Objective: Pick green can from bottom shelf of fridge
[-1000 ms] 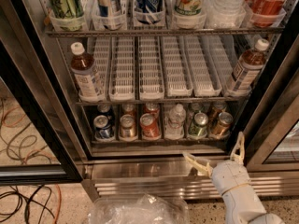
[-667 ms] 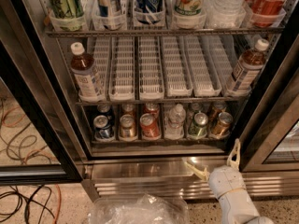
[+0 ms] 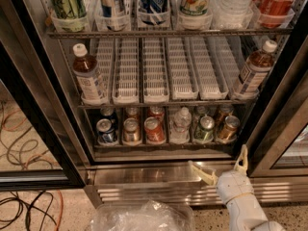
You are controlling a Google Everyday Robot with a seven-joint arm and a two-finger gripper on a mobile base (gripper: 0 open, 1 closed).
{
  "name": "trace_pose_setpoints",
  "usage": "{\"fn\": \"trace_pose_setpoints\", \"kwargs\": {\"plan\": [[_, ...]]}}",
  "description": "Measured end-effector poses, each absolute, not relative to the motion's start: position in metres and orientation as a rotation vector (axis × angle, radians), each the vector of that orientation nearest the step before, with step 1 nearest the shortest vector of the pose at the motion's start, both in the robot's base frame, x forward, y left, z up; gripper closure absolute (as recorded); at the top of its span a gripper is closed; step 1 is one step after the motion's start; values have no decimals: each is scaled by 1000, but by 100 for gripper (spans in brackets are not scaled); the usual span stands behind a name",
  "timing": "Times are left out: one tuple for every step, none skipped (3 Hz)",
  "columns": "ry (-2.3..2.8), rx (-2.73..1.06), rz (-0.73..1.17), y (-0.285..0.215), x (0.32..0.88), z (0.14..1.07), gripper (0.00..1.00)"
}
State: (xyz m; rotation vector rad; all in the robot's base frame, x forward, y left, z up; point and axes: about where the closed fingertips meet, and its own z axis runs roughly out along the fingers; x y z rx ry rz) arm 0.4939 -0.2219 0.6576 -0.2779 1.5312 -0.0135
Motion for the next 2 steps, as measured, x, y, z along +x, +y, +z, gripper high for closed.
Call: {"fn": "trace_pose_setpoints", "kwargs": {"plan": [[1503, -188, 153, -216, 501, 649, 0], [1509, -174, 153, -213, 503, 640, 0]]}}
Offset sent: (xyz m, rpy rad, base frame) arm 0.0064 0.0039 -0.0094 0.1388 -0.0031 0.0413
